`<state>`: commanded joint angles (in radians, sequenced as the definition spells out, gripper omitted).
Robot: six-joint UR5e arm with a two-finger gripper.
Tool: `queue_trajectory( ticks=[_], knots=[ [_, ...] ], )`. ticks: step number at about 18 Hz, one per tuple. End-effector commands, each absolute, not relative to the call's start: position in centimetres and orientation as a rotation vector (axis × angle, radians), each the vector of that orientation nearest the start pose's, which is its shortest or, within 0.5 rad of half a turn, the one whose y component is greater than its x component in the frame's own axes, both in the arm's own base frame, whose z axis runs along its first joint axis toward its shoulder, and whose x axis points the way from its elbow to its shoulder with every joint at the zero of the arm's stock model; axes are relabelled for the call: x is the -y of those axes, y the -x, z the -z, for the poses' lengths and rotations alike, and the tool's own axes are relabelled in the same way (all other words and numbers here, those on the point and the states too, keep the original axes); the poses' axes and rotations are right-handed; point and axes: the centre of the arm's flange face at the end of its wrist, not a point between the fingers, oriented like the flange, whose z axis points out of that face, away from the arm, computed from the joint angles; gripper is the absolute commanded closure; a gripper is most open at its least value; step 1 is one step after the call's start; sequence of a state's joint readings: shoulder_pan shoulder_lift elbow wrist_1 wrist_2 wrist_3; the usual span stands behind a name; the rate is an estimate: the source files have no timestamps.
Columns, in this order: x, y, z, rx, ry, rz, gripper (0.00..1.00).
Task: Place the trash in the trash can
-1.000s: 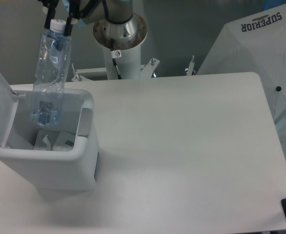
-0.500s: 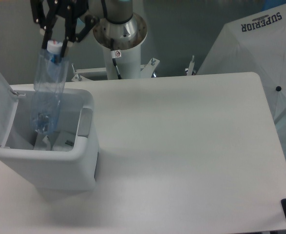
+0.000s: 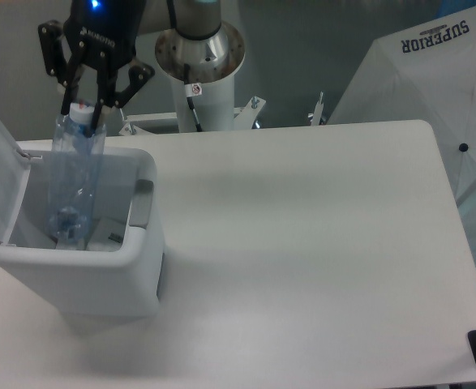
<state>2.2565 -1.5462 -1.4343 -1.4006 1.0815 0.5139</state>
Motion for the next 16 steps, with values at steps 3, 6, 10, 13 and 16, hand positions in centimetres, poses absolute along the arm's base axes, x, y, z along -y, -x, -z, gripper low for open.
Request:
queue_trajectory(
  ticks=[3,6,10,13,16],
  knots=[
    [-50.0,17.7,-60.2,0.106,2.578,0.276,0.0],
    [-50.0,17.9,-60.4,0.108,2.59,0.241,0.0],
    [-50.6,18.7,-60.5,0.112,2.585,0.193,0.0],
    [-52.0,20.5,-59.4,0.129,2.604,0.168,0.0],
    [-51.7,25.1,-58.2,0.216,2.62,0.141,0.0]
  ],
)
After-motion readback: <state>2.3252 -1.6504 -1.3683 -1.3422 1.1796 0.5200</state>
